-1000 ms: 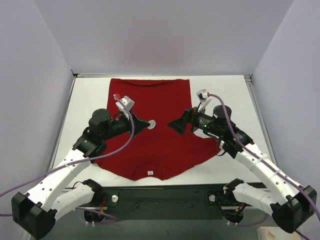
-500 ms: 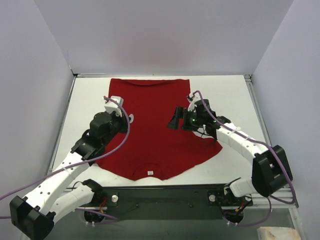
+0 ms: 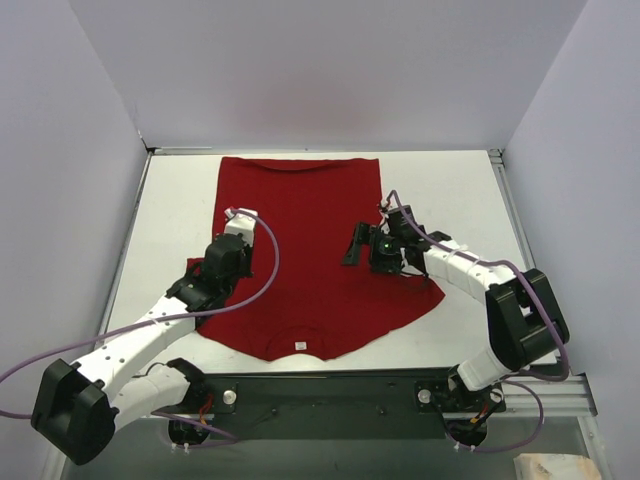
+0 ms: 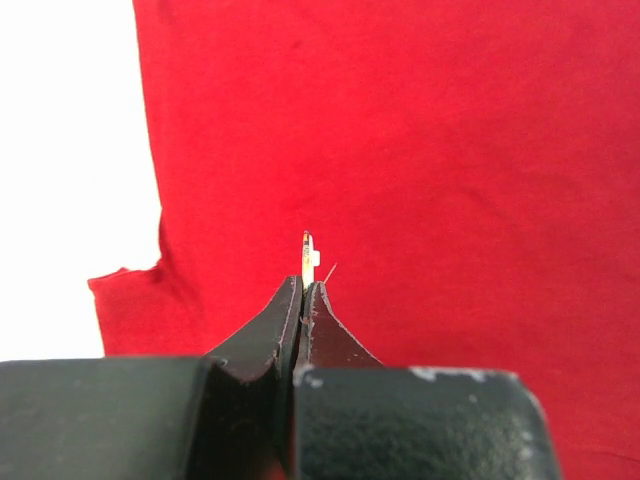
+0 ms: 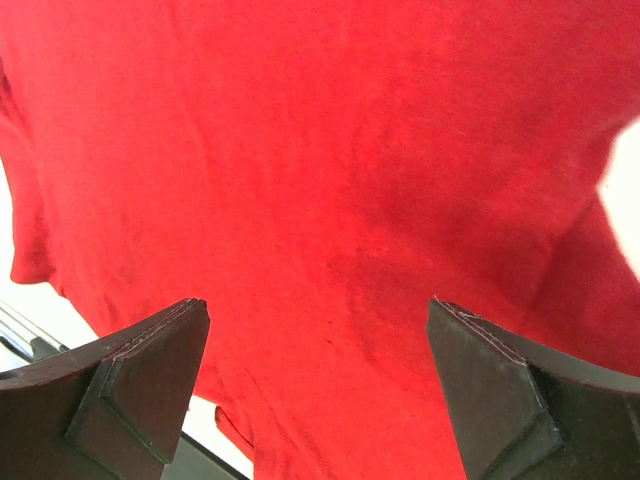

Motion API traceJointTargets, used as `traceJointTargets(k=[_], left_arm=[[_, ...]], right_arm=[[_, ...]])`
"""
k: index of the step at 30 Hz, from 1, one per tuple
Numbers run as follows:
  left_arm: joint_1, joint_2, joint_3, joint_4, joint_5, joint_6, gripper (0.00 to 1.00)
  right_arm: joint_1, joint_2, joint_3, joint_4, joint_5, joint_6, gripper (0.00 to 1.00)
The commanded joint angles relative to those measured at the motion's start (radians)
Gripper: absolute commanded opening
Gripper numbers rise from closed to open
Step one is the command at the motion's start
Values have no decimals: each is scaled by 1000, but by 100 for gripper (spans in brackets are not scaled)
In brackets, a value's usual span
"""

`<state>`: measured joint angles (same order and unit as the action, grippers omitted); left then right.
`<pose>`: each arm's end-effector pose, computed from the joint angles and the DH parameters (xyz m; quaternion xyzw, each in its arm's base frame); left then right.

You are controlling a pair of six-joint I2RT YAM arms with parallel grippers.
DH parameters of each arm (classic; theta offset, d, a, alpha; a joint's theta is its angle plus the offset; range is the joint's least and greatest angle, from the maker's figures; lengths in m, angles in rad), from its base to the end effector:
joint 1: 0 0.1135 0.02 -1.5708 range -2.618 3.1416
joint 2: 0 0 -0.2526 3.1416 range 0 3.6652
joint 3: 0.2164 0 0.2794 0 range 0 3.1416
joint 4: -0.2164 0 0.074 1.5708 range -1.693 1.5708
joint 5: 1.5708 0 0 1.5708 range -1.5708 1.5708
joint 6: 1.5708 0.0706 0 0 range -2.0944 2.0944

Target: Pin the brooch onto the clothing

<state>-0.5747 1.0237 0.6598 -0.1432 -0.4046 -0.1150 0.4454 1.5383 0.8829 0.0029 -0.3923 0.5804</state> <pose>0.2555 -0.1323 0.2207 0.0932 0.8453 -0.0050 0.5261 0.3271 0.1861 0.1627 -0.0269 0.8831 0.3655 0.2930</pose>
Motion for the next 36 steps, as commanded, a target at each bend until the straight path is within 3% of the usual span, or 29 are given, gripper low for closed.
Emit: traceJointTargets(k=[1,11,19,25,29,36], left_arm=[[-5,-16,-46,128,-95,89,0],[-59,42,-97,250,21,339,0],[-119,110,-129,260,-7,514,0],[-186,139,-176,297,-140,541,0],[-197,147,-169,272,-161,508,0],[-201,255,-126,214,-336,427,0]], right_arm=[[-23,-76,-27,-24,18,4,96],[-57,-158,-32,-27,-19,-19,96],[-73,-176,-41,-38,-28,-24,96],[-88,-199,-47,-38,-31,-36,96],[-100,-196,-39,-38,-40,-37,96],[-105,-207,-47,-35,-40,-39,96]])
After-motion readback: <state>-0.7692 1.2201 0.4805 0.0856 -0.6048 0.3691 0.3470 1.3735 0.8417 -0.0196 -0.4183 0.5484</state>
